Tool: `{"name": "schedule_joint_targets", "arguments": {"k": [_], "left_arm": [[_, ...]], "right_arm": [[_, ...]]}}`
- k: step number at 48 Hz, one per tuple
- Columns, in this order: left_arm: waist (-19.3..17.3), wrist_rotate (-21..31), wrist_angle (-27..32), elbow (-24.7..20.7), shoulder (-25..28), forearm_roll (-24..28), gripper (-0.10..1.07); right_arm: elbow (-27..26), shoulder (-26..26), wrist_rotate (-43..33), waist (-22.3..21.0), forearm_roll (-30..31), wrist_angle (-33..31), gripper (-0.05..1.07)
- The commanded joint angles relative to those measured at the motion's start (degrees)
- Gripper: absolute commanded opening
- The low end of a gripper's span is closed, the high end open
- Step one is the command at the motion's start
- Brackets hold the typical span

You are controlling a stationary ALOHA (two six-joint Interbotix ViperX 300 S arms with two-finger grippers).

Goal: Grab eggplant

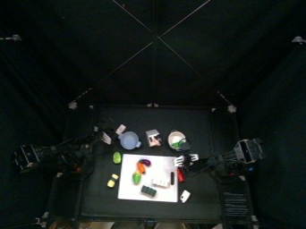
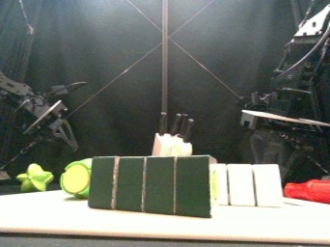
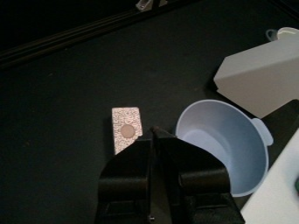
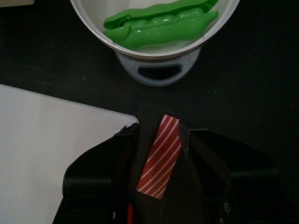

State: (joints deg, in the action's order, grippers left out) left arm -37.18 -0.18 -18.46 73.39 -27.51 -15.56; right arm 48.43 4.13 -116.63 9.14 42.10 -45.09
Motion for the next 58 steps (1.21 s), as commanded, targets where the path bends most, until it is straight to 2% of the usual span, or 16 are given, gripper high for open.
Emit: {"name": "schedule_joint_targets", "arguments": {"k": [1,16,32,46,58], "left_arm": [[0.44,-0.09,-0.35,-0.62,-0.09,0.18,0.49],[3.43,-0.18,-0.62,-0.88,-1.49,2.72,0.49],[10.99,0.0,-0.44,-1.14,-2.46,15.29,0.49],[23.64,0.0,-0.09,-3.43,-2.55,21.45,0.53],[29.27,0.0,0.18,-5.54,-2.29,22.59,0.67]], "right_arm": [[-1.41,1.67,0.09,0.26,0.35,-0.18,0.78],[-4.04,2.29,0.26,1.23,2.72,-0.18,0.78],[-4.22,1.93,0.09,1.85,3.87,-0.18,0.78],[-2.99,1.67,0.09,1.85,3.6,-0.18,0.78],[-2.55,1.58,0.09,1.67,3.34,-0.26,0.78]]}}
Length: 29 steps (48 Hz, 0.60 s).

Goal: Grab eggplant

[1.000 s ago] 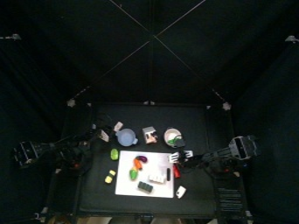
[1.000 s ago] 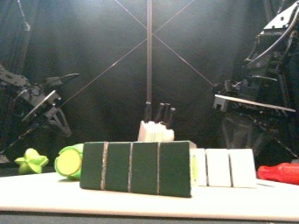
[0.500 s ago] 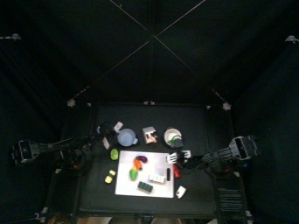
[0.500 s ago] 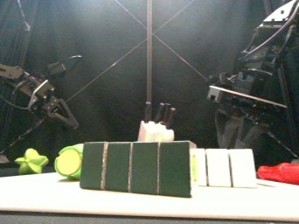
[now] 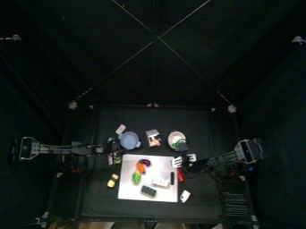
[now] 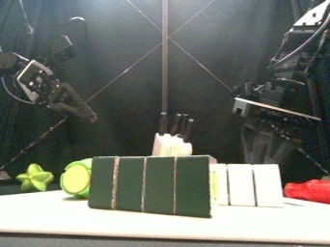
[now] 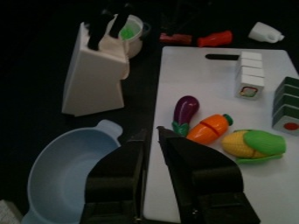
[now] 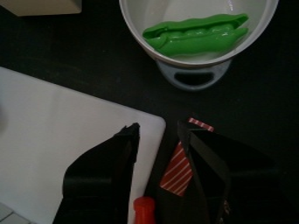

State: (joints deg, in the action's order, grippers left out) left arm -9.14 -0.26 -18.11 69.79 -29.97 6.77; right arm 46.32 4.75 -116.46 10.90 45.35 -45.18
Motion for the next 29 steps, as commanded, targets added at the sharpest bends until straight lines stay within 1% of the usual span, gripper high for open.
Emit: {"name": "schedule_joint_targets", "arguments": {"k": [1,9,13,24,29], "left_arm": [[1.41,0.09,-0.18,-2.11,0.18,0.35,0.68],[2.29,0.09,-0.18,-3.52,1.32,1.05,0.78],[2.37,0.09,-0.18,-4.92,2.64,1.67,0.82],[2.64,0.09,-0.18,-8.35,9.23,4.66,0.9],[2.72,0.18,-0.18,-9.4,11.69,4.92,0.93]], "right_arm": [[-0.44,1.05,-0.09,-0.18,0.09,-0.18,0.78],[-0.35,0.97,-0.09,-0.18,0.26,-0.18,0.78],[-0.35,0.79,-0.09,-0.26,0.35,-0.18,0.78],[-0.44,0.62,-0.09,-0.18,0.18,-0.18,0.78],[-0.44,0.62,-0.09,-0.18,0.09,-0.18,0.78]]}}
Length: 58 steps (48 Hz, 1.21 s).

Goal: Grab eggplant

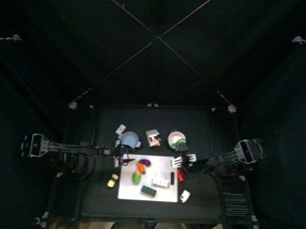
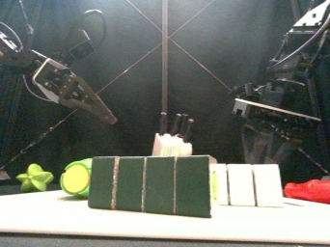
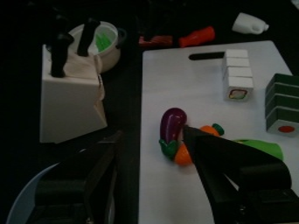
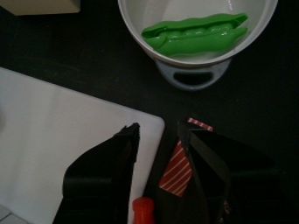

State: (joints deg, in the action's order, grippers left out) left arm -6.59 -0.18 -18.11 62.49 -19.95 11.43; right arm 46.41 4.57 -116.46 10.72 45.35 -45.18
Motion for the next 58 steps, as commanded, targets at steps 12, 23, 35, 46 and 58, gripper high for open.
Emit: {"name": "schedule_joint_targets", "arguments": {"k": [12,23,35,46,58], "left_arm": [[1.32,0.09,-0.18,-5.1,7.56,0.35,0.98],[2.46,0.09,-0.18,-9.4,14.41,0.35,0.98],[3.34,0.09,-0.18,-12.92,20.57,0.18,0.98],[4.31,0.09,-0.18,-14.94,24.52,0.09,0.97],[4.39,0.09,0.26,-15.56,26.02,-0.26,0.97]], "right_arm": [[-0.53,0.26,-0.09,-0.09,0.18,-0.09,0.78],[-0.53,0.0,-0.09,0.0,0.09,0.09,0.78],[-0.44,-0.18,-0.09,0.09,0.09,0.09,0.78],[-0.53,-0.26,-0.09,0.09,0.09,0.35,0.78],[-0.44,-0.26,-0.09,0.18,0.09,0.7,0.78]]}}
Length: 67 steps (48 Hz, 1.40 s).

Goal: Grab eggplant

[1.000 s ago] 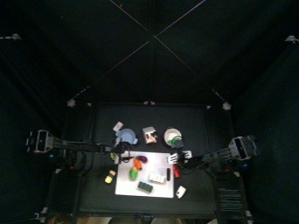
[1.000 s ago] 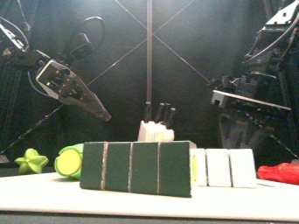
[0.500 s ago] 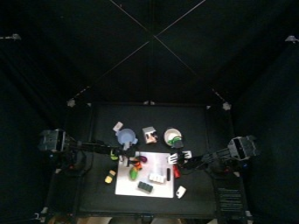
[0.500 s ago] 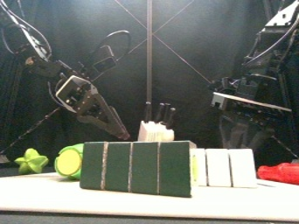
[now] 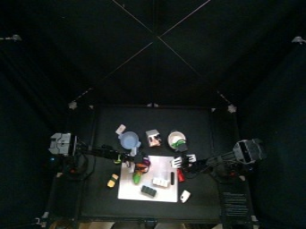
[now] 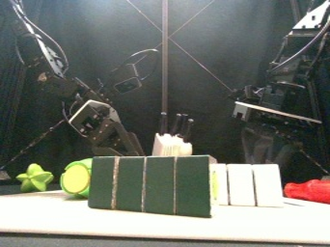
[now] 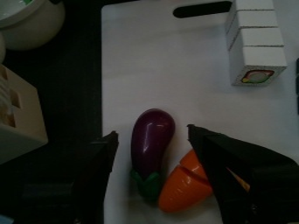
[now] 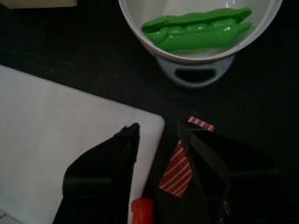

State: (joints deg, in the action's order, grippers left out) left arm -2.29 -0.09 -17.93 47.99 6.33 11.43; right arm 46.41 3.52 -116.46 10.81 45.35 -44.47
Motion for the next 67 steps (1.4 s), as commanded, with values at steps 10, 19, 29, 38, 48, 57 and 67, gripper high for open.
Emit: {"name": "schedule_joint_targets", "arguments": {"k": [10,19,29,38,48,57,67], "left_arm": [[0.0,0.0,2.11,-1.41,0.88,-0.97,0.97],[-0.09,-0.09,3.43,-2.02,1.67,-0.97,0.97],[-0.35,-0.09,3.6,-3.25,3.25,-0.97,0.96],[-0.44,-0.18,3.6,-3.34,3.34,-0.97,0.9],[-0.44,-0.09,4.57,-3.43,3.34,-0.97,0.74],[0.09,-0.18,5.54,-3.69,1.85,-0.88,0.62],[0.53,-0.09,5.63,-3.87,-0.62,-0.88,0.59]], "right_arm": [[-0.53,0.7,-0.09,0.09,0.09,0.0,0.78],[-0.53,0.44,-0.09,0.09,0.09,0.0,0.78],[-0.53,0.35,-0.18,0.09,0.09,0.0,0.78],[-0.79,0.7,0.0,0.26,0.09,0.0,0.78],[-1.23,2.37,0.09,1.58,0.09,0.0,0.78],[-0.79,6.33,0.09,4.31,0.35,-0.53,0.78],[0.26,11.43,-0.26,6.86,-0.18,-4.31,0.78]]}}
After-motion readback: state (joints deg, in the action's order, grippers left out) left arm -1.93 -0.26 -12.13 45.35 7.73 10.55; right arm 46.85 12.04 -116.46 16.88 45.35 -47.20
